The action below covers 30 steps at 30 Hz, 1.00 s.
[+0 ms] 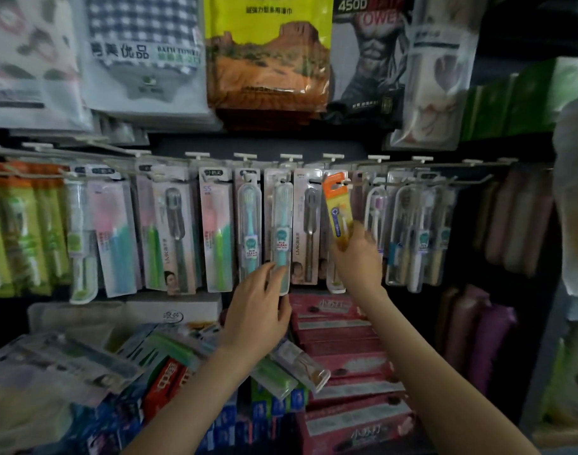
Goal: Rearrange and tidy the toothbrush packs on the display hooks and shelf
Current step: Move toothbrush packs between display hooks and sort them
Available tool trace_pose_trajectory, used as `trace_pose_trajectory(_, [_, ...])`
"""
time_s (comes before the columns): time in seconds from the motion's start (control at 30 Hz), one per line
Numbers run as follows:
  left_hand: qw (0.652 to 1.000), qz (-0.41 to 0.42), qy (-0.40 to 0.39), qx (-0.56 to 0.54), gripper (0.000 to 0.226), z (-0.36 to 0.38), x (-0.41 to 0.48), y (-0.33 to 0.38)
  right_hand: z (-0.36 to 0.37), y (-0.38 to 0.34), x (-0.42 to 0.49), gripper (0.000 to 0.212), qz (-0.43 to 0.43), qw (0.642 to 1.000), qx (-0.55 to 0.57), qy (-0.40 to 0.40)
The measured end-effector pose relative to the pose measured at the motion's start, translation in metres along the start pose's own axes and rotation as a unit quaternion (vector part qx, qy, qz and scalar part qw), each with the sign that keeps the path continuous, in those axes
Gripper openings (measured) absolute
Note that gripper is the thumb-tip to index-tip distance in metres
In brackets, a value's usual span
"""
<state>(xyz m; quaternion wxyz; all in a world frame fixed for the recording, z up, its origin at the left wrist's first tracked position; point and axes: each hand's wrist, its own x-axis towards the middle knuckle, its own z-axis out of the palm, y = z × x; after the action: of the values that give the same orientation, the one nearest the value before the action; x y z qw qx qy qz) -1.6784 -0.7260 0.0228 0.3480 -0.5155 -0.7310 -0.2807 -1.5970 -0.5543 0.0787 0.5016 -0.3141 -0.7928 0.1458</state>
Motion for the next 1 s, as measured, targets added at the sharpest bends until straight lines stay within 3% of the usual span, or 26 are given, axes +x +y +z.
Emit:
trace_pose_trajectory(0.27, [0.998, -0.056, 0.02, -0.027, 0.048, -0.002, -0.01, -0.002, -0.019, -0.004, -0.048, 0.048, -0.03, 0.998, 0.057, 0.009])
trace_pose_trajectory(0.57, [0.996, -0.072, 0.05, -0.031, 0.045, -0.049, -0.035, -0.03, -0.013, -0.078, -0.107, 0.055, -0.13, 0.986, 0.092, -0.055])
trace_pose_trajectory(0.87, [0.993, -0.059, 0.074, 0.072, 0.04, -0.183, -0.095, -0.164, 0.052, -0.232, -0.161, 0.054, -0.184, 0.97, 0.129, -0.093])
trace_pose_trajectory(1.0, [0.983, -0.06, 0.094, 0.143, 0.041, -0.247, -0.123, -0.238, 0.09, -0.301, -0.179, 0.057, -0.213, 0.964, 0.092, -0.128])
